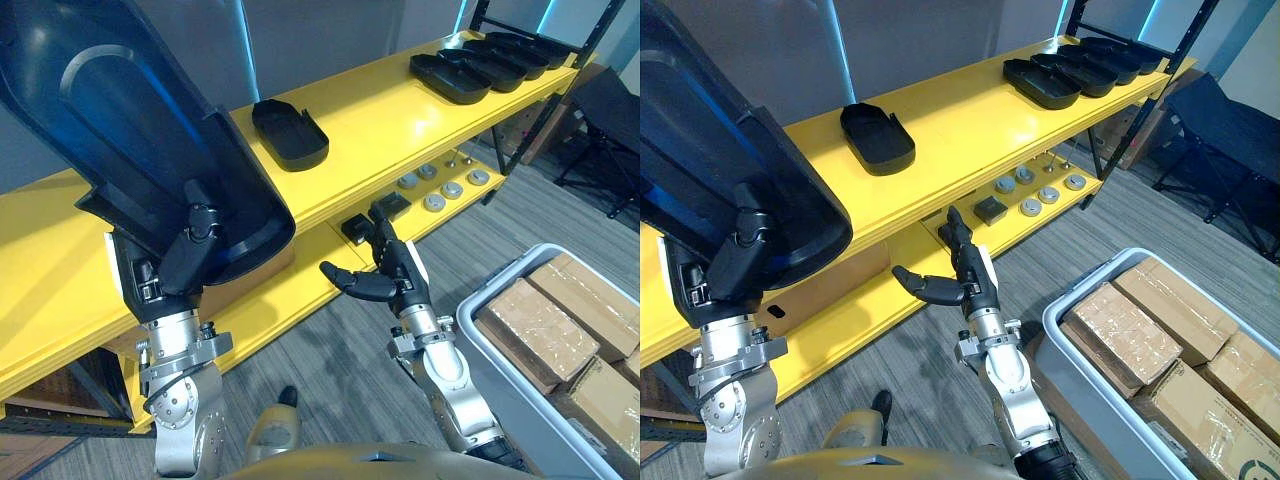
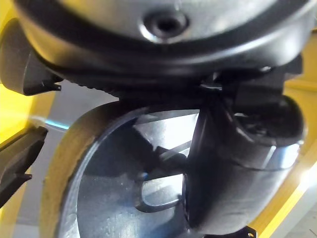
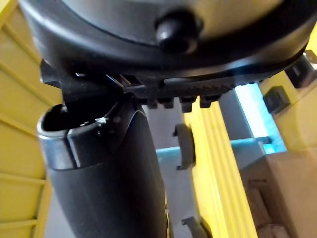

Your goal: Walk over and take three plastic housings, then place them on the shelf

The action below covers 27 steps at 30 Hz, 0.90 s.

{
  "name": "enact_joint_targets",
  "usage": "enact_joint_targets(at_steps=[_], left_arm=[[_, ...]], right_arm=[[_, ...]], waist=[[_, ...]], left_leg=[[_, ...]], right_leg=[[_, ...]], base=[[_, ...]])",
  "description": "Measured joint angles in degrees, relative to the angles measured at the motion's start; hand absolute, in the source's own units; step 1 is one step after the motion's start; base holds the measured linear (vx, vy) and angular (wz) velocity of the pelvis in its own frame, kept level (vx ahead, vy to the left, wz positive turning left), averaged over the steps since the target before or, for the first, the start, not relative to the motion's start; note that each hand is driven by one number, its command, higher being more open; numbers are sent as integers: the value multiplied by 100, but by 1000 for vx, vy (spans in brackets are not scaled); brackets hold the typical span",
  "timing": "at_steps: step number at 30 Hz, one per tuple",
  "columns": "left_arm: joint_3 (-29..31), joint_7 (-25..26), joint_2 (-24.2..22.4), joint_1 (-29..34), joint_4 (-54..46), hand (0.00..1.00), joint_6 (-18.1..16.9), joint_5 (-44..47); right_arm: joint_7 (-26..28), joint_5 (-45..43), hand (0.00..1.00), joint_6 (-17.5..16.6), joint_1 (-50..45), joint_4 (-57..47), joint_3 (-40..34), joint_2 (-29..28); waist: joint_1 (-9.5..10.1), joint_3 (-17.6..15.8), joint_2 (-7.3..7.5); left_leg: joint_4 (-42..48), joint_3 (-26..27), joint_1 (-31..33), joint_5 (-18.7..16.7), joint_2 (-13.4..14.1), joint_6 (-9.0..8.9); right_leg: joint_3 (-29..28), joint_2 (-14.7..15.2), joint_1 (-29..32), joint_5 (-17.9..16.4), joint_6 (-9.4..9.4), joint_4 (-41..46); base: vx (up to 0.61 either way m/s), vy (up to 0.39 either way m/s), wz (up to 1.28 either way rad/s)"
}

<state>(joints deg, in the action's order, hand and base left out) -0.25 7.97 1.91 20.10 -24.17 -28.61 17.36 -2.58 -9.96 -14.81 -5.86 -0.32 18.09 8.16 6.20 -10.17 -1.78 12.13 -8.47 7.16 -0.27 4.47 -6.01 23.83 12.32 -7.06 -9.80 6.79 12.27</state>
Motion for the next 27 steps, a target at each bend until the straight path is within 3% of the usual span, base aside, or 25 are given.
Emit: enact_joint_targets(at_steps=[2,5,6,8,10,12,13,15,18,19,21,22,23,24,27], left_arm=[[46,11,-3,72,-1,0,0,-6],[197,14,-3,73,-3,0,1,-9],[327,15,-1,76,-6,0,4,-12],[515,17,13,79,-48,0,16,-28],[754,32,3,36,-133,0,22,-22],[884,106,42,65,-189,0,66,-19],[910,182,46,66,-269,0,118,-24],[930,295,56,39,-387,0,116,-18],[907,489,209,-214,-393,0,119,-10],[820,545,273,-414,-319,0,118,-16],[636,655,377,-820,-26,0,122,-86],[547,675,380,-948,106,0,125,-220],[490,663,387,-928,128,0,123,-261],[459,663,331,-911,142,0,129,-264],[344,505,128,-788,139,0,144,-277]], right_arm=[[-137,-2,100,-225,0,-156,-68,-3],[-262,-1,100,-387,11,-282,-146,-41],[-302,9,100,-489,10,-288,-222,-116],[-314,15,100,-546,4,-287,-336,-238],[-314,19,100,-646,46,-287,-416,-322],[-309,19,100,-679,36,-282,-417,-396],[-292,19,100,-681,36,-278,-410,-436],[-182,15,100,-789,66,-295,-409,-440],[-15,1,100,-1107,346,-339,-531,-300],[59,-40,100,-1219,474,-446,-633,-167],[180,-192,100,-1379,505,-717,-841,26],[215,-287,100,-1433,504,-933,-913,84],[289,-409,100,-1455,528,-1222,-925,75],[334,-432,100,-1477,571,-1276,-932,89],[383,-655,100,-1472,693,-1556,-939,244]], waist=[[2,-85,-43],[109,-113,-48],[130,-105,14],[155,-23,149],[165,16,247],[114,9,234],[90,13,221],[-20,30,171],[-129,97,209],[-224,111,203],[-360,127,149],[-423,158,180],[-446,279,363],[-448,301,331],[-400,471,-34]], left_leg=[[644,170,270,-256,8,147],[1476,318,558,-818,-78,211],[1830,405,621,-1105,-202,287],[1909,563,625,-1281,-387,462],[1970,664,590,-1416,-519,630],[1806,637,398,-1395,-605,756],[1548,564,156,-1354,-616,823],[1182,348,-108,-1226,-581,804],[634,38,-388,-1031,-546,717],[586,-204,-388,-1011,-551,682],[556,-657,-389,-994,-581,567],[568,-880,-409,-1037,-629,450],[600,-1029,-431,-1165,-740,257],[647,-1088,-436,-1223,-687,172],[634,-792,-385,-1267,-165,52]], right_leg=[[-37,84,63,-76,56,182],[-205,278,190,-311,214,648],[-257,419,174,-407,328,751],[-285,575,35,-440,316,597],[-512,848,571,-334,-81,2168],[-598,1024,863,156,-412,2871],[-793,1017,1015,363,-387,3162],[-842,752,1123,16,-325,3253],[-1014,162,1443,-321,-381,2319],[-1458,-120,1562,-327,-390,1837],[-2317,-471,1612,-293,-342,1318],[-2728,-545,1574,-134,-203,948],[-2685,-370,1494,392,-41,629],[-2581,-389,1359,296,0,536],[-2066,-736,1028,322,-108,239]], base=[[-28,88,-1],[12,180,-16],[54,157,-9],[212,224,4],[277,146,4],[247,138,15],[340,116,40],[284,27,44],[250,-78,59],[224,-207,107],[173,-204,131],[182,-324,129],[230,-403,114],[207,-368,76],[127,-269,59]])
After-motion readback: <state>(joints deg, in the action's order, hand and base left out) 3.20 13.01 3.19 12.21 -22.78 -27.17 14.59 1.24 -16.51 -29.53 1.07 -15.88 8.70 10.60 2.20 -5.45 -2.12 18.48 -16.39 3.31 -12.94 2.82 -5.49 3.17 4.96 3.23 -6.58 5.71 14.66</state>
